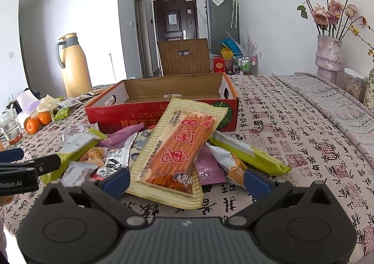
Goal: Organize snacks
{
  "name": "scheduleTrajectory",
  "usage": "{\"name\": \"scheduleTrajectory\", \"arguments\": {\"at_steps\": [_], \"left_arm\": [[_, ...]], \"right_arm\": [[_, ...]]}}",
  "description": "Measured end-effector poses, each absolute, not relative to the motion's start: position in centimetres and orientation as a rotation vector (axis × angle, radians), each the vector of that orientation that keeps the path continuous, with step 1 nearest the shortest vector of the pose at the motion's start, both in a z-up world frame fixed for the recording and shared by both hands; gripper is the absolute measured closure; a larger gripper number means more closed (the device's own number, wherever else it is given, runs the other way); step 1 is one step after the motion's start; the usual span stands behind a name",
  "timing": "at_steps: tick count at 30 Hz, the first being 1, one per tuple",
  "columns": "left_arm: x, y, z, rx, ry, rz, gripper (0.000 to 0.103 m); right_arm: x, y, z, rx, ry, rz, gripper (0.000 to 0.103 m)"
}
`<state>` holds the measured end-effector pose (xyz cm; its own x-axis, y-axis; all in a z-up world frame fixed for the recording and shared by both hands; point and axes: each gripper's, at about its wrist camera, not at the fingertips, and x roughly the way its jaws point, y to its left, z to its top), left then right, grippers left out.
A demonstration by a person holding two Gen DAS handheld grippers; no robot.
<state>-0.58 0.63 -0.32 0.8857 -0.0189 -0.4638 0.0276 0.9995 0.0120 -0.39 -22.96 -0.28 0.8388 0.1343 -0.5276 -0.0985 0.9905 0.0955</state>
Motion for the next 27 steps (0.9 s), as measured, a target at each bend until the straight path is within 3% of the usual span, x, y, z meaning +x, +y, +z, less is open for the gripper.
{"name": "scheduleTrajectory", "arguments": {"at_steps": [27], "left_arm": [[-0.25,0.55,-0.74,0.018,0.497,-0.019,0.000]], "right_arm": [[0.09,-23.07,-0.42,0.072,0.559,0.127,0.000]]}}
